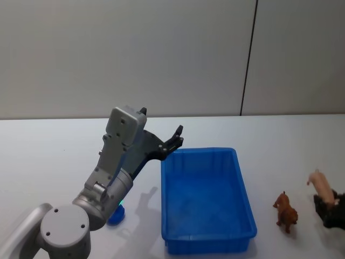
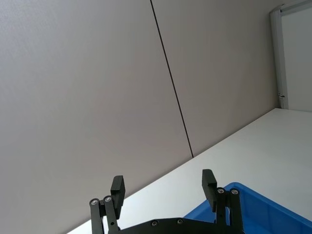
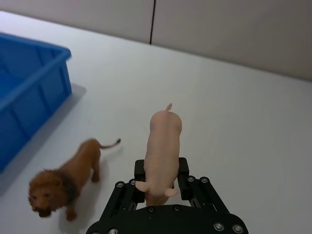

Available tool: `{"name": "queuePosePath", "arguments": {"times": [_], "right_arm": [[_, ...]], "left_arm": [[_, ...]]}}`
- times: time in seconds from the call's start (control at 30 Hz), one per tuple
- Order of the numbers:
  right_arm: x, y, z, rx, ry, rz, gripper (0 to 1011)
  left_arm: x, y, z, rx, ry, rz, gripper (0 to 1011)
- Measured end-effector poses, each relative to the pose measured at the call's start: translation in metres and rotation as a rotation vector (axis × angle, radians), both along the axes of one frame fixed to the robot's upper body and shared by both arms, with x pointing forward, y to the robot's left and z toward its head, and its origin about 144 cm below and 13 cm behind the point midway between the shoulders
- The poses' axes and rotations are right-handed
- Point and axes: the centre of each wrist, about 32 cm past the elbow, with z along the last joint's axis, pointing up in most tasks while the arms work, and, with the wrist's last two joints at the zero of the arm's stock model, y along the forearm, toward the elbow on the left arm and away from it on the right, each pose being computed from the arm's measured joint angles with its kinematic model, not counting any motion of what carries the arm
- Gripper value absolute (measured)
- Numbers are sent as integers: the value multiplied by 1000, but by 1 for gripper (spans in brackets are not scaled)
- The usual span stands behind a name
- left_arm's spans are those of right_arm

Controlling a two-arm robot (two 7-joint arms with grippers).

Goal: Pick up the two dolls from the table and place them into the box.

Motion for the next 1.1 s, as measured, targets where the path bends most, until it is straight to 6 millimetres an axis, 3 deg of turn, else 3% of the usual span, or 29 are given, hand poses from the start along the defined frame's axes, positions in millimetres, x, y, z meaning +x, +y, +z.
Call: {"name": "queuePosePath", "arguments": {"times": [0.43, 0.7, 1.1], "right_arm": [[11, 9, 27, 21, -119, 127, 364], [21, 24, 43, 56, -159, 252, 366], [36, 50, 52, 106, -132, 421, 366]], "left_arm": [[0, 0, 0, 0, 0, 0, 1001], [0, 0, 0, 0, 0, 0, 1001], [0, 0, 0, 0, 0, 0, 1001]]}}
